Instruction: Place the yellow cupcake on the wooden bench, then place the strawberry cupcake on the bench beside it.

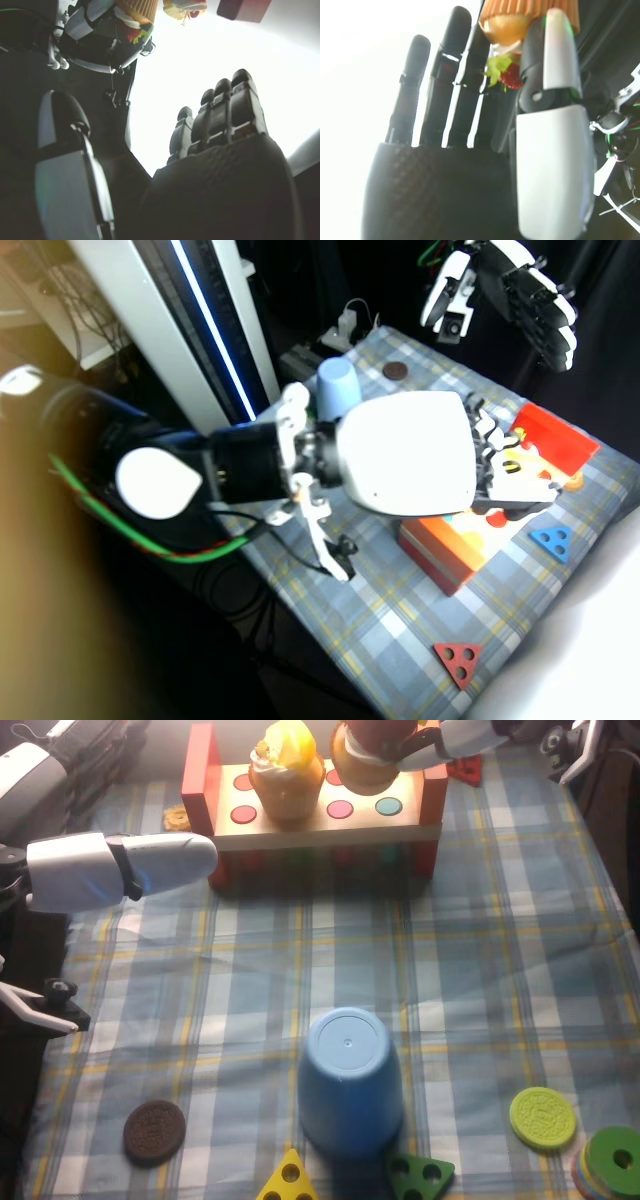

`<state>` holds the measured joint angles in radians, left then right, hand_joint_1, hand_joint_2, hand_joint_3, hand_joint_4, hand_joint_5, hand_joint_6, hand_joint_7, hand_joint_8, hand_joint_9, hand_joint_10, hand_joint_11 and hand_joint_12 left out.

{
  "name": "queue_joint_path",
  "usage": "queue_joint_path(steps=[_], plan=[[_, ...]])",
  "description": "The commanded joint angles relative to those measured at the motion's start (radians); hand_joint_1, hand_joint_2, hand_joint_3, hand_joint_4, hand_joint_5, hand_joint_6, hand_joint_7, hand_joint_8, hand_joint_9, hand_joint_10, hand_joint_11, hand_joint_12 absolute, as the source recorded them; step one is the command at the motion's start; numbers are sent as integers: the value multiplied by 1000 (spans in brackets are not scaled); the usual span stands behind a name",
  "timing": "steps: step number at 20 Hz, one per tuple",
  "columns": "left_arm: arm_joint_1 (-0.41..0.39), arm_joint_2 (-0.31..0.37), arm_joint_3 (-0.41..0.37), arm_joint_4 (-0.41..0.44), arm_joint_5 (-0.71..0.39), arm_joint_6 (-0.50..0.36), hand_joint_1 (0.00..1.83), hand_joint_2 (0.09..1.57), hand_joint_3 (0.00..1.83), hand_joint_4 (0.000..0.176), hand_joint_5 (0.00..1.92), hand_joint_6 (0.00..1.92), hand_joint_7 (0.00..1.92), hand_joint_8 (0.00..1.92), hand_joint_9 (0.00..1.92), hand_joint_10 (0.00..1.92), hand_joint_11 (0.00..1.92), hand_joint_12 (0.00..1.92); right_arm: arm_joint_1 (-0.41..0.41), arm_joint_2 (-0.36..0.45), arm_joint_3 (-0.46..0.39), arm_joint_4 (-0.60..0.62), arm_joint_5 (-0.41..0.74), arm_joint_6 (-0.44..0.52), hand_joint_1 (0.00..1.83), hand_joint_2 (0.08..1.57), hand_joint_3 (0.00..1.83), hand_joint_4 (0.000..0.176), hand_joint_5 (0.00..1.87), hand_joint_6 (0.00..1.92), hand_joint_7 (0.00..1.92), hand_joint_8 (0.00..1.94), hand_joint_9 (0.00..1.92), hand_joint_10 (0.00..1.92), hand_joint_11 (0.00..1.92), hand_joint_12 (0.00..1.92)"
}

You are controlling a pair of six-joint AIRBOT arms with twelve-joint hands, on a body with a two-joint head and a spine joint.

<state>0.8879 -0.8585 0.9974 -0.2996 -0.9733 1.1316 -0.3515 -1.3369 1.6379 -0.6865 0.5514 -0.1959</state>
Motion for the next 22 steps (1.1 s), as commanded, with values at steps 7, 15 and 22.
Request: queue_joint_path(steps=[7, 15, 22], plan=[[-21, -3, 10, 8, -123, -24, 917, 792, 0, 159, 2, 0, 0, 0, 0, 0, 12, 8, 17, -61, 22, 32, 30, 3, 1254, 1040, 1, 18, 1213, 574, 1106, 800, 1063, 573, 699, 1413], [-34, -10, 14, 19, -117, -28, 912, 797, 0, 137, 29, 7, 15, 5, 15, 5, 38, 25, 13, -81, 31, 5, -17, 3, 1258, 1046, 1, 0, 1160, 554, 1149, 832, 1081, 735, 720, 1501], [-33, -10, 14, 19, -120, -35, 905, 805, 0, 162, 24, 3, 15, 2, 12, 3, 39, 40, 13, -80, 41, 0, -51, 3, 1136, 1017, 0, 0, 801, 371, 911, 395, 811, 304, 352, 1308]])
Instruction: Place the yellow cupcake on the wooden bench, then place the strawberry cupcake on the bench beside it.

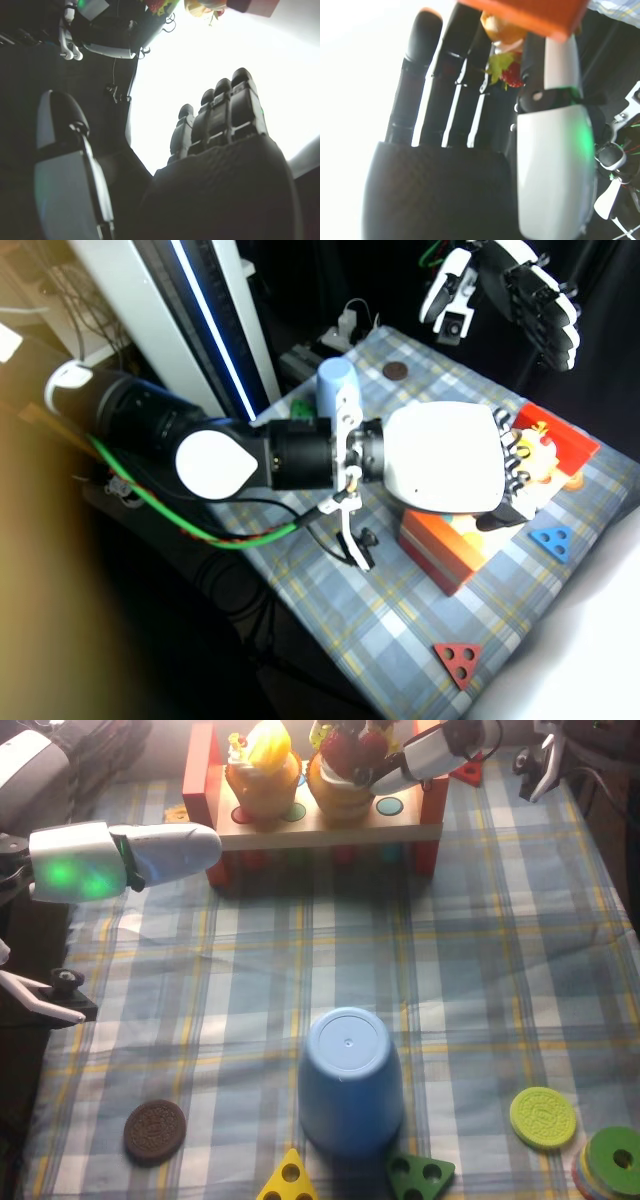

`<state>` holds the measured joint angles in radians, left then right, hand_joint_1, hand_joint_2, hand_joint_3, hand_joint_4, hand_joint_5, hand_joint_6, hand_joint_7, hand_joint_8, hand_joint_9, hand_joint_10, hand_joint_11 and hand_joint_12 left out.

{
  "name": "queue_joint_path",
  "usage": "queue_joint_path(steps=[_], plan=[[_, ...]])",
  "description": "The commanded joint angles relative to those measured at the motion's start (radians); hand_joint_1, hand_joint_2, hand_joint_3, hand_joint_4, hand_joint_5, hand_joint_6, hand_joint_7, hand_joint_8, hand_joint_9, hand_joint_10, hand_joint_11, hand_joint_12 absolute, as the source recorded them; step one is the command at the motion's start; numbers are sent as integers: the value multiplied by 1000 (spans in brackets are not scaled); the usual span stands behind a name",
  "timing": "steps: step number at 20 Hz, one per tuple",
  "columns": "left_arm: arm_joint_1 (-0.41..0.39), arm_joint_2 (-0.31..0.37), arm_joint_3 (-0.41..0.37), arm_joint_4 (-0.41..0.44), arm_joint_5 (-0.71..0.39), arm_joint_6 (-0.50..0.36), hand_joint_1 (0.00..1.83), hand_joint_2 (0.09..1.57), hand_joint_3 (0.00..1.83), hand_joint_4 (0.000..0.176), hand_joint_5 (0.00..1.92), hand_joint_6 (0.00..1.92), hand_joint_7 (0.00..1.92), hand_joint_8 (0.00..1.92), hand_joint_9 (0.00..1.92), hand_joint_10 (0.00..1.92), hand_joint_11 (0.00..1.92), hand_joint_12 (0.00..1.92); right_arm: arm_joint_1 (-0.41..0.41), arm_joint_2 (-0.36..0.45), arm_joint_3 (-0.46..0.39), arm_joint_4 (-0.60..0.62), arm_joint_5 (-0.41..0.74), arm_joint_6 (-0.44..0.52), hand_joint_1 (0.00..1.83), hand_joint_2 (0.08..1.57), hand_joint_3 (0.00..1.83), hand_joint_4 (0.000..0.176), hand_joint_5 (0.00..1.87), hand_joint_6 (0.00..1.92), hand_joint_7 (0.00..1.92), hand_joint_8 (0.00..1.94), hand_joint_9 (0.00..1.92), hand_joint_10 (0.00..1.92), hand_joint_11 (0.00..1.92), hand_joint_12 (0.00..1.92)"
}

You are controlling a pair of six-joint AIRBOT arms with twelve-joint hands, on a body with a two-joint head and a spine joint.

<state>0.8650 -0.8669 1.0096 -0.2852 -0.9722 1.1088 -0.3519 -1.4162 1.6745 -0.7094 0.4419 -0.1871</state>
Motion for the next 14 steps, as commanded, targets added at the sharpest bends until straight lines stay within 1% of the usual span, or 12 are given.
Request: queue_joint_path(steps=[1, 2, 3, 4, 5, 6, 9, 10, 11, 12, 13, 14], plan=[[-10, -1, 1, 4, -122, -12, 918, 803, 0, 159, 27, 4, 18, 3, 22, 6, 53, 50, 14, 0, 4, 23, 58, -5, 1057, 992, 0, 0, 695, 117, 775, 139, 612, 142, 114, 1126], [-10, -1, 1, 4, -123, -13, 917, 802, 0, 155, 29, 4, 20, 3, 22, 6, 55, 53, 14, 0, 1, 23, 58, -5, 1045, 969, 0, 8, 642, 28, 723, 40, 581, 78, 62, 1062], [-10, -1, 1, 4, -123, -14, 912, 803, 0, 167, 34, 5, 19, 2, 17, 3, 37, 50, 14, 0, -1, 23, 58, -5, 984, 955, 0, 44, 517, 5, 591, 7, 532, 34, 16, 1081], [-10, -1, 1, 4, -125, -15, 909, 806, 1, 169, 35, 5, 16, 1, 14, 1, 21, 47, 14, 0, -5, 23, 58, -5, 939, 950, 0, 75, 403, 0, 476, 1, 479, 7, 2, 1103], [-10, -1, 1, 4, -125, -17, 911, 808, 2, 175, 31, 2, 13, 0, 8, 0, 19, 49, 14, 0, -9, 23, 58, -5, 927, 949, 0, 82, 352, 0, 429, 0, 437, 2, 0, 1063], [-9, -1, 1, 4, -125, -19, 901, 811, 2, 160, 25, 0, 10, 0, 5, 0, 10, 54, 14, 0, -12, 23, 58, -5, 879, 952, 1, 82, 260, 0, 339, 0, 327, 0, 0, 831], [-7, 1, 0, 4, -133, -26, 906, 821, 6, 163, 35, 3, 12, 1, 3, 0, 1, 56, 14, 9, -26, 23, 64, -5, 796, 957, 1, 92, 189, 0, 258, 0, 260, 0, 0, 712], [-4, 5, -2, 4, -143, -33, 869, 829, 8, 169, 44, 6, 17, 2, 2, 0, 0, 52, 14, 35, -39, 43, 92, -5, 760, 952, 0, 106, 139, 1, 190, 6, 192, 4, 0, 498], [1, 11, -6, 6, -156, -43, 863, 834, 10, 166, 44, 5, 18, 2, 0, 0, 0, 50, 12, 77, -55, 99, 139, -6, 743, 948, 0, 106, 99, 1, 141, 4, 156, 4, 0, 364], [9, 21, -10, 15, -171, -61, 820, 832, 5, 152, 53, 4, 26, 3, 0, 0, 0, 9, -12, 120, -78, 173, 204, -20, 747, 938, 0, 133, 39, 0, 70, 8, 60, 3, 0, 162], [19, 35, -18, 25, -193, -79, 825, 820, 0, 143, 43, 0, 10, 0, 0, 0, 5, 4, -39, 174, -112, 246, 270, -48, 736, 917, 8, 144, 7, 0, 13, 1, 29, 0, 0, 297], [28, 45, -27, 27, -214, -83, 826, 818, 0, 142, 41, 0, 7, 0, 0, 0, 7, 3, -58, 213, -144, 293, 313, -85, 731, 917, 4, 146, 1, 0, 2, 0, 24, 0, 0, 362]])
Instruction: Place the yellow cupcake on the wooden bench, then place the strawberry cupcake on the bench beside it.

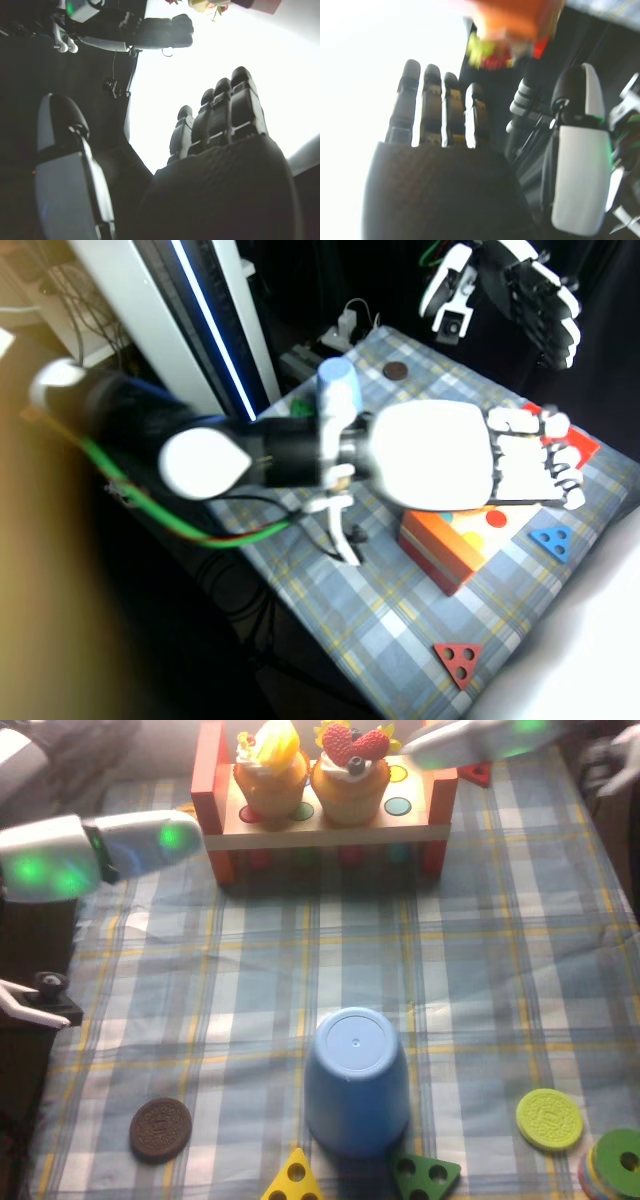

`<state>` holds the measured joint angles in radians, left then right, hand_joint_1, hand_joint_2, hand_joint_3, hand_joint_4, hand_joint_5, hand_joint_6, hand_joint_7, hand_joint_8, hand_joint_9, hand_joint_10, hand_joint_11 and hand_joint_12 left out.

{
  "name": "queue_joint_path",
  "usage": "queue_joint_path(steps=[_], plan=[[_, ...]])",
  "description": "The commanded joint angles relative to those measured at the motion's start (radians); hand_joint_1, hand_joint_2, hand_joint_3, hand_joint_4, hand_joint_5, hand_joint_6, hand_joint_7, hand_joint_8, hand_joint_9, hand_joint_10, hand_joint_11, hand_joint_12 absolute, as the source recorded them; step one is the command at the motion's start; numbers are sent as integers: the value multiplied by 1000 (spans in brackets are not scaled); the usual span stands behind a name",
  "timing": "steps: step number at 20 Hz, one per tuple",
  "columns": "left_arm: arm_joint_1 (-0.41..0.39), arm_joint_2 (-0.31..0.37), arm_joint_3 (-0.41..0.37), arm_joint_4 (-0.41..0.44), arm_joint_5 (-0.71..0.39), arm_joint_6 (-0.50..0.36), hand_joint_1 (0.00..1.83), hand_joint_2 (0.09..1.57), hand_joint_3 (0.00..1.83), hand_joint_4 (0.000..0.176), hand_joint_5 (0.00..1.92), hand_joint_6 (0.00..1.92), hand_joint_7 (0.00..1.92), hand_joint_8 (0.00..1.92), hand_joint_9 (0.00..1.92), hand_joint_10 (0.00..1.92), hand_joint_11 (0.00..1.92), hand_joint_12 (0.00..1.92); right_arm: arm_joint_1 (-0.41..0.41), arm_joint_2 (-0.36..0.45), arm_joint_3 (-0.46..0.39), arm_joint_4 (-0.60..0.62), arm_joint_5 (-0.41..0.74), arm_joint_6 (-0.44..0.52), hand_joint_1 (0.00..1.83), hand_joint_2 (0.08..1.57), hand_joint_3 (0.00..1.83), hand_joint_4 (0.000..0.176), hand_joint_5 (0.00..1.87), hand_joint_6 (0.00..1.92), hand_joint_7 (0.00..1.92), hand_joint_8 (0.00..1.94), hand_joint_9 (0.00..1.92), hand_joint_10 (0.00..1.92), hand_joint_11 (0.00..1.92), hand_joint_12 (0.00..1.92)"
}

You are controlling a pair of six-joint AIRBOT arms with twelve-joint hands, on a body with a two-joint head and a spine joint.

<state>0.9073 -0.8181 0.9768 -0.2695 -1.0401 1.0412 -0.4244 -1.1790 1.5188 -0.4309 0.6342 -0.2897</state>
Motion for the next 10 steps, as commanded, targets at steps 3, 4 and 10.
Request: queue_joint_path(steps=[3, 4, 10], plan=[[26, 37, -35, 18, -265, -34, 807, 817, 0, 154, 11, 0, 0, 0, 0, 0, 10, 5, -86, 112, -124, 170, 322, -109, 695, 930, 0, 175, 0, 0, 0, 0, 0, 0, 0, 0], [45, 49, -47, 26, -315, -59, 745, 846, 13, 151, 1, 0, 0, 0, 0, 0, 1, 0, -156, 164, -180, 230, 439, -111, 721, 935, 2, 176, 0, 0, 0, 0, 0, 0, 0, 0], [141, 44, -75, 33, -508, -175, 732, 881, 2, 95, 50, 2, 120, 1, 99, 9, 94, 68, -618, 247, -393, 597, 1034, -192, 897, 939, 0, 135, 36, 13, 49, 18, 1, 0, 0, 0]])
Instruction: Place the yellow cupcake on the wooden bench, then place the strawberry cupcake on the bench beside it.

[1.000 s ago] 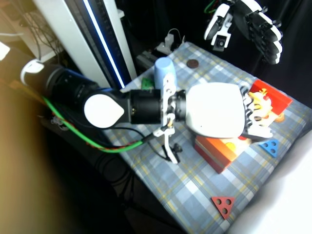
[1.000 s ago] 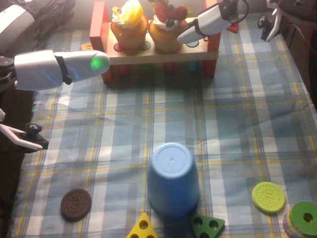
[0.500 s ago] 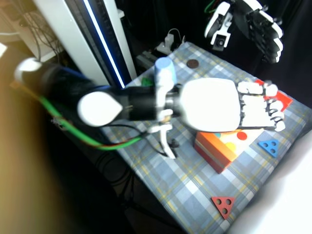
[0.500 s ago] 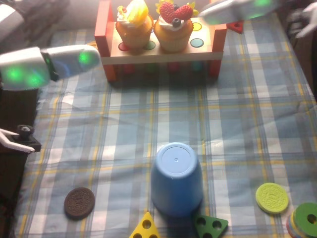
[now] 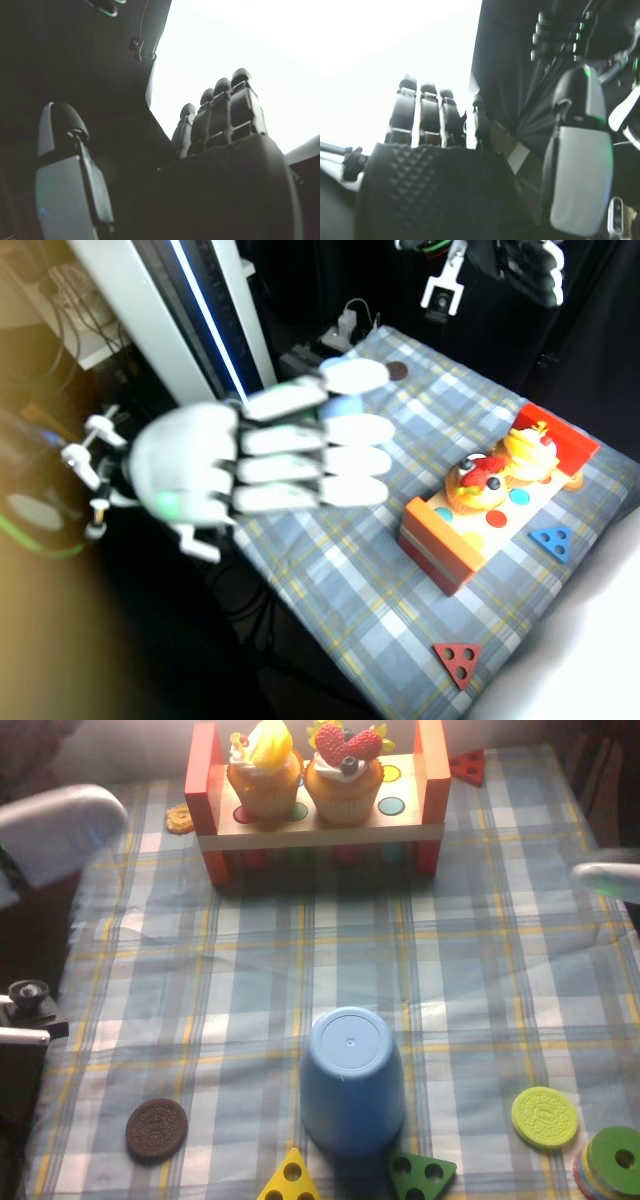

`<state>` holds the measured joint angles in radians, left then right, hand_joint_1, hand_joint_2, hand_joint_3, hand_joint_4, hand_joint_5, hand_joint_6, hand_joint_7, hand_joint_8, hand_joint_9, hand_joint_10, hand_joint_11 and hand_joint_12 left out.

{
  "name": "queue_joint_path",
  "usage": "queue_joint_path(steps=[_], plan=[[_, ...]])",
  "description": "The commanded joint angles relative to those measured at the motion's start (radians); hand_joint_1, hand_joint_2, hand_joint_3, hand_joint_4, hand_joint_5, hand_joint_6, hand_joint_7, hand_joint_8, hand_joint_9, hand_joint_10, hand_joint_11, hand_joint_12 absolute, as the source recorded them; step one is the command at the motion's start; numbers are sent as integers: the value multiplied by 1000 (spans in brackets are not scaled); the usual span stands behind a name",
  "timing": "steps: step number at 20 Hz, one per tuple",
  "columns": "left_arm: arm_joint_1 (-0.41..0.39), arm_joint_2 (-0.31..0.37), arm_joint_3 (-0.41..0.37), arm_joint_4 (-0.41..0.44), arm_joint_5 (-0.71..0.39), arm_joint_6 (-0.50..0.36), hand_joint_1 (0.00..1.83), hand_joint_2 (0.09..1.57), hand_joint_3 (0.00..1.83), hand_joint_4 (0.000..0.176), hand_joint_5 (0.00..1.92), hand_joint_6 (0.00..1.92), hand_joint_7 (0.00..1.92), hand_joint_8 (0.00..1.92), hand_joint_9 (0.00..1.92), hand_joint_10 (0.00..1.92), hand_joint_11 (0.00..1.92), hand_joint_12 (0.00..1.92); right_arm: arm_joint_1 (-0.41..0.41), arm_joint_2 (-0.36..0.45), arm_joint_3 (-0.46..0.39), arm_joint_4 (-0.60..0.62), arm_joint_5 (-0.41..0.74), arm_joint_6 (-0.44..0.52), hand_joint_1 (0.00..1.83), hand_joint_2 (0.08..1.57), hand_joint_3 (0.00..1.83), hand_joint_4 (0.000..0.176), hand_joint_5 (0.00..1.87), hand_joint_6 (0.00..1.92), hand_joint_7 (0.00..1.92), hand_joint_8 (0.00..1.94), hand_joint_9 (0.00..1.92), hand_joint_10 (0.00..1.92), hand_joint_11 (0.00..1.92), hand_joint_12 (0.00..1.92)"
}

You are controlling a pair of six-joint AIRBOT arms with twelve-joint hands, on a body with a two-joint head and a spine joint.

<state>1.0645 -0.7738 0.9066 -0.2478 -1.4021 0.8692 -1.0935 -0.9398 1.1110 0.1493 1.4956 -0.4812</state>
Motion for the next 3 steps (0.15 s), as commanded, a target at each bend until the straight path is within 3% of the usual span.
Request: queue_joint_path(steps=[1, 2, 3], plan=[[-1, -15, -5, 13, -188, -34, 616, 962, 0, 33, 25, 0, 134, 0, 149, 0, 13, 591, -18, 8, -10, 55, 256, 0, 803, 914, 3, 102, 74, 2, 103, 9, 95, 15, 54, 28], [7, -26, -5, 13, -218, -52, 616, 962, 0, 33, 25, 0, 134, 0, 149, 0, 13, 591, -41, 7, -30, 71, 267, 0, 803, 914, 3, 102, 74, 2, 103, 9, 95, 15, 54, 28], [16, -36, -5, 8, -243, -67, 589, 1055, 13, 0, 96, 12, 152, 3, 151, 1, 2, 508, -40, 5, -41, 62, 267, 0, 772, 950, 2, 72, 104, 2, 164, 5, 121, 8, 122, 79]])
